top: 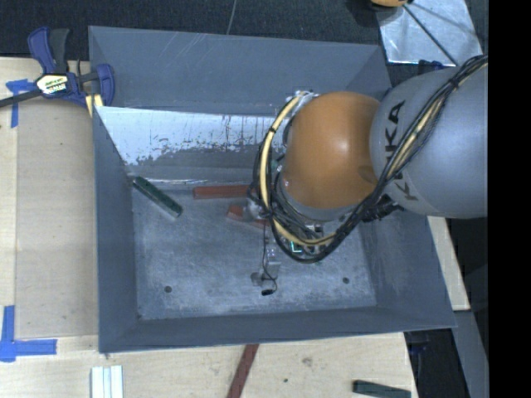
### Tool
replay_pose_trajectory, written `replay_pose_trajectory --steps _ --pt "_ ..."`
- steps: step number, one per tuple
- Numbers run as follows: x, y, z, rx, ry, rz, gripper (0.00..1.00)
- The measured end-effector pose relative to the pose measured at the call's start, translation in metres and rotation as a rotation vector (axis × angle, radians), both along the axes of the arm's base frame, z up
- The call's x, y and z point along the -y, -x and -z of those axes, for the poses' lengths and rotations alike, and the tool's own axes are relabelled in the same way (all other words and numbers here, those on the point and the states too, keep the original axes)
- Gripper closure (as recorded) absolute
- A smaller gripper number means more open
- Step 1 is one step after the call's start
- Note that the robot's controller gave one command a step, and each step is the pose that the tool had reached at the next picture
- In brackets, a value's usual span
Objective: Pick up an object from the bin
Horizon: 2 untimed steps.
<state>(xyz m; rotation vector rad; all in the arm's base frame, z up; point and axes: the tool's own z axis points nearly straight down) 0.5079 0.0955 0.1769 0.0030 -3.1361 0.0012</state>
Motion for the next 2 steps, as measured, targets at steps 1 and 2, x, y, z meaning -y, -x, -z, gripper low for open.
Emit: replay_pose_trajectory --steps 1,2 --pt "0.000 -0.002 -0.004 0.008 -0.002 0.002 0.00" --pt "0.065 -0.037 0.061 0.012 -0.001 -0.101 0.00"
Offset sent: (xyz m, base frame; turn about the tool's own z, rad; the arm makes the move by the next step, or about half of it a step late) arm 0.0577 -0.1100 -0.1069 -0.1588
